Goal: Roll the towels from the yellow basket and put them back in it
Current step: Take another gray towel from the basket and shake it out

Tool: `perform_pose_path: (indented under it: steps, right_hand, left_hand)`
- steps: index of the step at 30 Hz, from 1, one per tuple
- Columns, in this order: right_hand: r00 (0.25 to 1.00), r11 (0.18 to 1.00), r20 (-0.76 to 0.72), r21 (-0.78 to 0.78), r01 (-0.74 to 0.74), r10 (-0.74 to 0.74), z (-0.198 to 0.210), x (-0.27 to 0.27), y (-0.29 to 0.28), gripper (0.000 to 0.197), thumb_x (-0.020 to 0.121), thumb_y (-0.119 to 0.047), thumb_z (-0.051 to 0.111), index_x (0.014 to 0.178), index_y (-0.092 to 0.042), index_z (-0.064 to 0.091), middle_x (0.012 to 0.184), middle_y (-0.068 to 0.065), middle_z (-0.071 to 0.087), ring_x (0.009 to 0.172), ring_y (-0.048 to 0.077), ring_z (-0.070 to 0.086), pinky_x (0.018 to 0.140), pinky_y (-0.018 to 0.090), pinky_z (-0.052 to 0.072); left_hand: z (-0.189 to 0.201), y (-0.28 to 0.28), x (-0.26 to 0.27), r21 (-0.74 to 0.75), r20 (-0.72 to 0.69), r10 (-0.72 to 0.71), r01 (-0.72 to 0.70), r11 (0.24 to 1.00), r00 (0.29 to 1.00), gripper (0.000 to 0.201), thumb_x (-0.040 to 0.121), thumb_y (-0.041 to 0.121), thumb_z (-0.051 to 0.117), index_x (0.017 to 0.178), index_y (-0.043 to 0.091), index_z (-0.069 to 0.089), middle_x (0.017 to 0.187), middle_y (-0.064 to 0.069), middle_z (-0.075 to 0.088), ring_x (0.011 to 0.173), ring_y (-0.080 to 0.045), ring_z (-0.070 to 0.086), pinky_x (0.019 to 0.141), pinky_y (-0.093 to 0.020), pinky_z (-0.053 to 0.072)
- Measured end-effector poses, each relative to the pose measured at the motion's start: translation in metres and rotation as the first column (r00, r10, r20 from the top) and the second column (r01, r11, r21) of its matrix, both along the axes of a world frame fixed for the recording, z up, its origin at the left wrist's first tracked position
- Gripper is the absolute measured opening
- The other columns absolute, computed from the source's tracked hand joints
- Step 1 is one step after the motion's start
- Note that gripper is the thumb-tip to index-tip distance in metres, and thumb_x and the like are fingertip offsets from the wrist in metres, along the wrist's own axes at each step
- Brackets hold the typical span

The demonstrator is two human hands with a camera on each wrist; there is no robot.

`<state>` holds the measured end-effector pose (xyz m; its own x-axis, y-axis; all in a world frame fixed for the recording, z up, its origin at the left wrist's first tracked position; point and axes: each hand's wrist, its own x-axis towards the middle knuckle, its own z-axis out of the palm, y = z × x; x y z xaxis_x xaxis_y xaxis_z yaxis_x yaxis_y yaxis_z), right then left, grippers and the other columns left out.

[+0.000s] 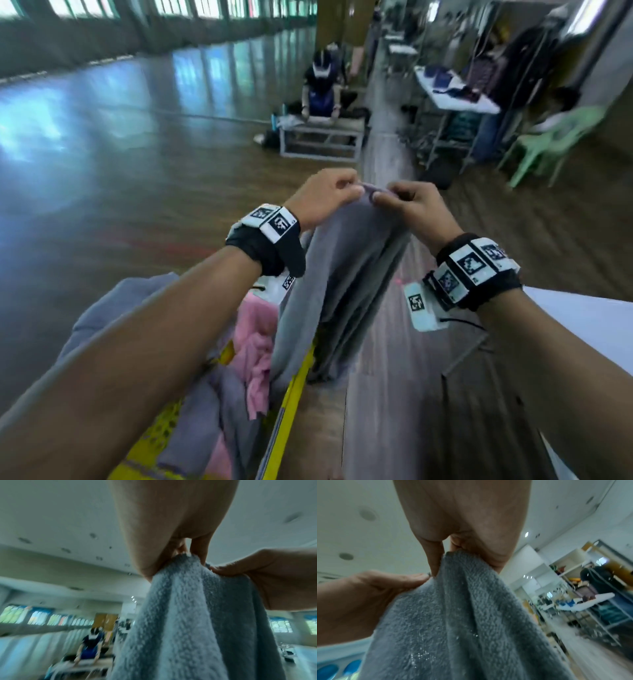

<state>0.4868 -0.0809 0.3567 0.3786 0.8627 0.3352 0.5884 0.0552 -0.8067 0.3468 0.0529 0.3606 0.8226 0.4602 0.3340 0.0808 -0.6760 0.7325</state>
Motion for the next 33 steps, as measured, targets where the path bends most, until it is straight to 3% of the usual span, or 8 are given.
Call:
perform_pose_path:
  steps: [3,8,12,16,19,24,29,33]
  right_hand:
    - [0.993,0.978,-0.005,0.173,0.118,-0.119,0.063,0.014,-0.042,0.034,0.087,-0.025,0.067,0.075,0.007,0.062,0.068,0.002,0.049,0.067,0.009,0.043,0.063,0.029,0.03]
    - [0.966,0.907,-0.01,0.343,0.246,-0.259,0.146,0.04,-0.114,0.028,0.088,-0.023,0.066,0.085,0.005,0.067,0.075,0.009,0.059,0.073,0.008,0.05,0.068,0.026,0.038]
    - [0.948,0.876,0.002,0.384,0.293,-0.319,0.177,0.06,-0.174,0.023,0.09,-0.026,0.065,0.093,-0.004,0.072,0.088,0.011,0.068,0.076,0.004,0.056,0.069,0.015,0.042]
    - [0.947,0.888,0.021,0.355,0.293,-0.321,0.18,0.075,-0.221,0.019,0.09,-0.027,0.064,0.092,-0.01,0.073,0.093,0.01,0.069,0.082,0.008,0.059,0.074,0.024,0.044]
    - [0.972,0.925,-0.029,0.3,0.232,-0.234,0.165,0.083,-0.241,0.024,0.09,-0.027,0.065,0.095,-0.004,0.071,0.098,0.016,0.069,0.085,0.017,0.063,0.077,0.03,0.05]
    - [0.895,0.943,-0.447,0.291,0.16,-0.014,0.135,0.08,-0.251,0.04,0.096,-0.036,0.054,0.107,-0.001,0.067,0.088,0.011,0.07,0.076,0.018,0.065,0.066,0.028,0.051]
    - [0.905,0.974,-0.423,0.218,0.056,0.042,0.116,0.087,-0.255,0.017,0.092,-0.025,0.062,0.09,-0.01,0.069,0.095,0.013,0.064,0.089,0.025,0.059,0.08,0.034,0.043]
    - [0.929,0.94,-0.367,0.331,0.085,0.045,0.107,0.083,-0.253,0.007,0.088,-0.014,0.065,0.084,-0.011,0.069,0.087,0.007,0.068,0.081,0.014,0.063,0.07,0.023,0.048]
  left_hand:
    - [0.081,-0.037,0.029,0.107,0.052,-0.068,0.062,0.992,0.996,0.026,0.083,0.031,0.054,0.074,0.006,0.057,0.069,-0.001,0.049,0.064,-0.009,0.041,0.061,-0.026,0.031]
    - [0.171,-0.103,0.073,0.113,0.144,-0.152,0.136,0.984,0.978,0.021,0.089,0.017,0.062,0.068,0.018,0.059,0.069,0.003,0.053,0.066,-0.007,0.046,0.065,-0.025,0.036]
    - [0.202,-0.156,0.091,-0.191,0.156,-0.36,0.386,0.903,0.92,0.039,0.088,0.029,0.061,0.108,-0.004,0.066,0.102,-0.018,0.066,0.088,-0.023,0.061,0.079,-0.031,0.047]
    - [0.204,-0.197,0.109,-0.214,0.165,-0.38,0.409,0.887,0.91,0.014,0.092,0.013,0.058,0.079,0.008,0.064,0.078,-0.005,0.063,0.067,-0.012,0.06,0.063,-0.023,0.049]
    - [0.2,-0.212,0.126,-0.154,0.218,-0.31,0.346,0.926,0.925,0.025,0.09,0.017,0.063,0.065,0.02,0.063,0.073,0.0,0.061,0.065,-0.01,0.056,0.064,-0.025,0.046]
    - [0.188,-0.235,0.135,-0.048,0.102,-0.32,0.326,0.944,0.942,0.011,0.088,0.016,0.065,0.079,0.01,0.066,0.076,-0.002,0.062,0.069,-0.007,0.055,0.066,-0.017,0.044]
    - [0.168,-0.235,0.122,-0.041,0.013,-0.349,0.349,0.936,0.937,0.004,0.087,0.012,0.066,0.084,0.009,0.067,0.082,-0.001,0.066,0.075,-0.005,0.059,0.071,-0.017,0.044]
    - [0.15,-0.237,0.112,-0.185,0.038,-0.367,0.368,0.911,0.929,0.012,0.085,0.022,0.068,0.086,0.011,0.066,0.086,-0.005,0.066,0.078,-0.012,0.06,0.071,-0.022,0.047]
